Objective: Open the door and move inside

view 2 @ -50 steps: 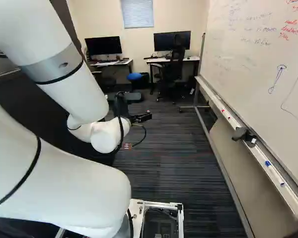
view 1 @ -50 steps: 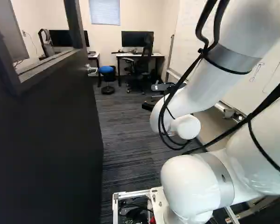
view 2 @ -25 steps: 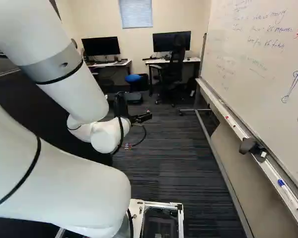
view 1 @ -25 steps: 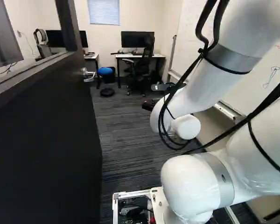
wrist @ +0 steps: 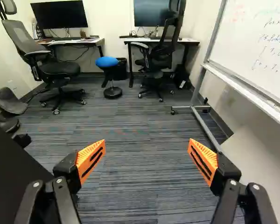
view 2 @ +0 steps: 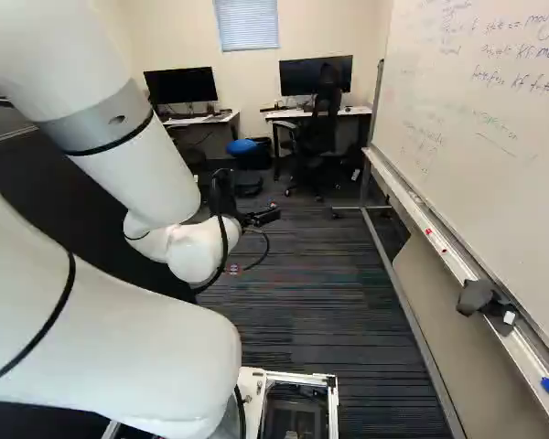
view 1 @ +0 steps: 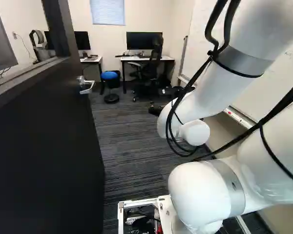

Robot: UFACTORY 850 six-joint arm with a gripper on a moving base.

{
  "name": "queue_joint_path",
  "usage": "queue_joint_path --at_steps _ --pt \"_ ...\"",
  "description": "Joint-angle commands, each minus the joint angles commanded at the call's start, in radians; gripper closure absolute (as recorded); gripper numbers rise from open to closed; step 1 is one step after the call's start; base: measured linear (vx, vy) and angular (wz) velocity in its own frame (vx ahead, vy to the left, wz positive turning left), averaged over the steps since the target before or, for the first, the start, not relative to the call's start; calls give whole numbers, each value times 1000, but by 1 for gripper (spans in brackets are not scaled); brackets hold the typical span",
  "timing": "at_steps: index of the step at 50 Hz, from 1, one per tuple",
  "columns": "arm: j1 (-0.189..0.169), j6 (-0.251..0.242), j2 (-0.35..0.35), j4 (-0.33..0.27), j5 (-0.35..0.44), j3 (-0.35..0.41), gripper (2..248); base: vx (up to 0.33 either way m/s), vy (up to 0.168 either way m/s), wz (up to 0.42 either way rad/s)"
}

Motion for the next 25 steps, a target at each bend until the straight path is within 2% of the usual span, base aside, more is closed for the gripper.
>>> queue_joint_path --at_steps 25 --pt "0 0 0 0 0 0 3 212 2 -20"
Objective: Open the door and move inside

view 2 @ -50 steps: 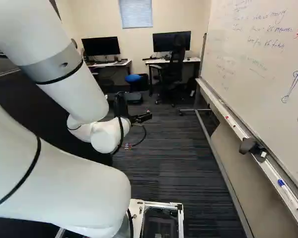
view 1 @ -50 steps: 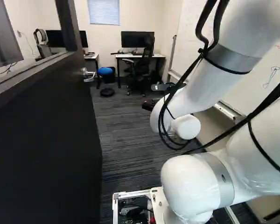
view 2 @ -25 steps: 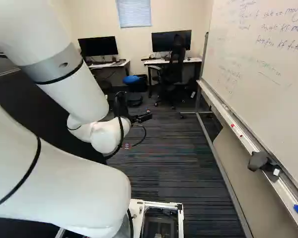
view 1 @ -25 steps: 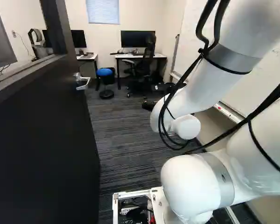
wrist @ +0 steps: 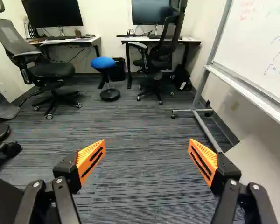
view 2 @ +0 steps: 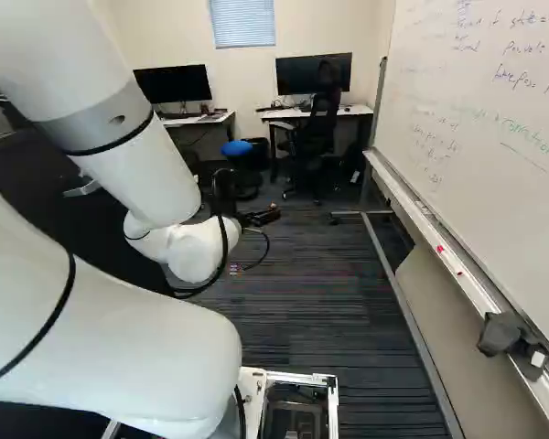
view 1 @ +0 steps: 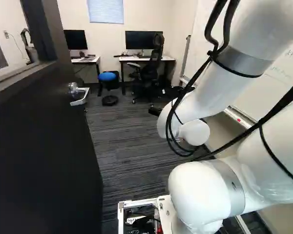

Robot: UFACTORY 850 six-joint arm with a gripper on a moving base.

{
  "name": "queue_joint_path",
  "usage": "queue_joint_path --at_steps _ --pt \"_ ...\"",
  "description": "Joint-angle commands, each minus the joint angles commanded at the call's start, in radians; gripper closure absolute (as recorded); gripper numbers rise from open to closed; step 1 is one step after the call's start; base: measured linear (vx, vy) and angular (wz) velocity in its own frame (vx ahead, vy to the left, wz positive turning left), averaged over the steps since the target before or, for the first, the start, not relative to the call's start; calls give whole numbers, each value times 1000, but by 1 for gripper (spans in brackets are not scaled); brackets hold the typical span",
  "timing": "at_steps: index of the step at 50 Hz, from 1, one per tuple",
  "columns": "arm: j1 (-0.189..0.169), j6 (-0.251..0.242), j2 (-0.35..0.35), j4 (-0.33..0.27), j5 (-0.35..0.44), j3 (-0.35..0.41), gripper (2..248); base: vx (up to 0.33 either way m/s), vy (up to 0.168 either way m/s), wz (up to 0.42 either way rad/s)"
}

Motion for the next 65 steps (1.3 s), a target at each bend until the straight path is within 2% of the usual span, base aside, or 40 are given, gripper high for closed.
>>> queue_joint_path --at_steps 65 --pt "0 0 0 0 0 0 3 215 1 -17"
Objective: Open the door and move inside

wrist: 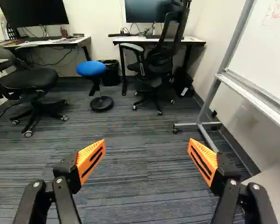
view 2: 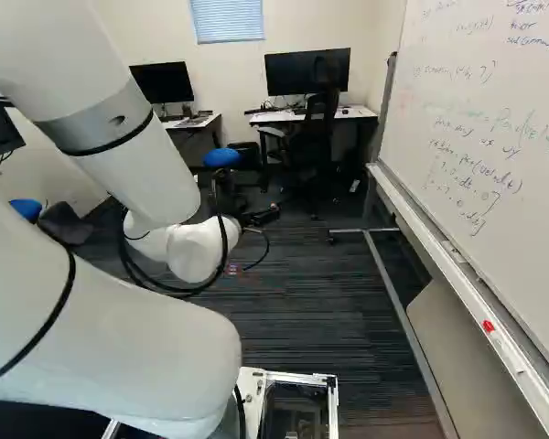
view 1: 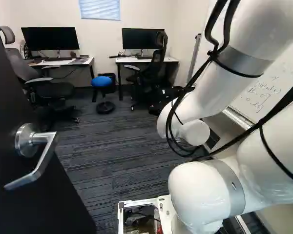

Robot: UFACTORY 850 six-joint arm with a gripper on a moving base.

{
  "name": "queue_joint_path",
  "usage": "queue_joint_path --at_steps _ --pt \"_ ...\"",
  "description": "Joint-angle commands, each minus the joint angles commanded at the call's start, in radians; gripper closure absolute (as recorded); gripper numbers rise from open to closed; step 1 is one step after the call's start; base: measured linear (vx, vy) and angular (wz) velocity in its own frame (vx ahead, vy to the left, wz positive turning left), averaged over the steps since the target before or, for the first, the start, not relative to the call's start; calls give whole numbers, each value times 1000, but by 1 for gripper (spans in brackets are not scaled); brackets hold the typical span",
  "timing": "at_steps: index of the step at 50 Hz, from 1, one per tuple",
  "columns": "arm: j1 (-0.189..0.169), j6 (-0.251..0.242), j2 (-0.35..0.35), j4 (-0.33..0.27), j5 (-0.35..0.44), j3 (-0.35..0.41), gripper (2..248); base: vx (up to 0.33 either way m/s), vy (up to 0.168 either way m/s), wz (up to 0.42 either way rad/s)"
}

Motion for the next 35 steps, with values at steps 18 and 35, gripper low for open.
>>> queue_joint_path --at_steps 18,35 --pt "0 0 0 0 0 0 3 202 3 -3" --pt "0 0 0 0 0 0 3 177 2 -7"
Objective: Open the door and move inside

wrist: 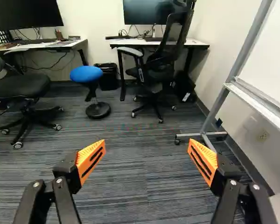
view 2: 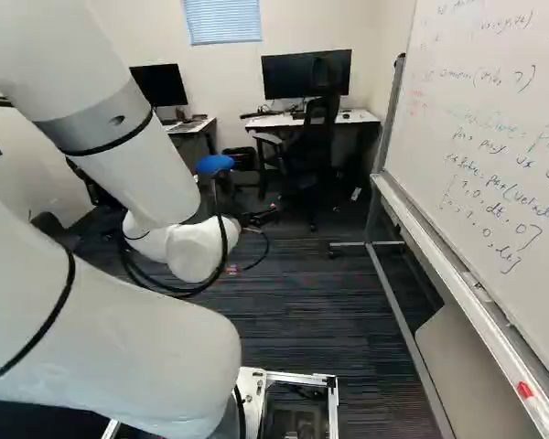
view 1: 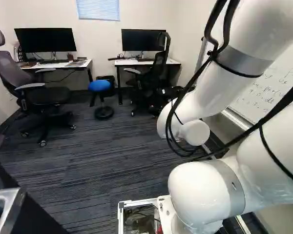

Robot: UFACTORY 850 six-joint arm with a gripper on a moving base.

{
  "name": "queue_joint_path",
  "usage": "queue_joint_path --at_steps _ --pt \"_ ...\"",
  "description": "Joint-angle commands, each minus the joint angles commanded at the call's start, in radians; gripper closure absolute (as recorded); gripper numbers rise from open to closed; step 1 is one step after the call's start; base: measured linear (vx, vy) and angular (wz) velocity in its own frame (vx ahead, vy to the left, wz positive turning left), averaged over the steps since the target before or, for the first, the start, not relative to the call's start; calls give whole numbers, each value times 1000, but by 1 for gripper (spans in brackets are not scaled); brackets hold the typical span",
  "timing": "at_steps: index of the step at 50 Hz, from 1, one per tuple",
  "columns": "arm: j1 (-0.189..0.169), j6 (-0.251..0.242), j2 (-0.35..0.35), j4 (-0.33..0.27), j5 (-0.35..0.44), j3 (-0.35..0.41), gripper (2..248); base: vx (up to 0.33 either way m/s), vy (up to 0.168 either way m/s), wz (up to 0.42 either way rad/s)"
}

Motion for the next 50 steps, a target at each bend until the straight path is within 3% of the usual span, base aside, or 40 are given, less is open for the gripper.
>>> queue_joint_path --at_steps 50 --pt "0 0 0 0 0 0 3 17 0 -1"
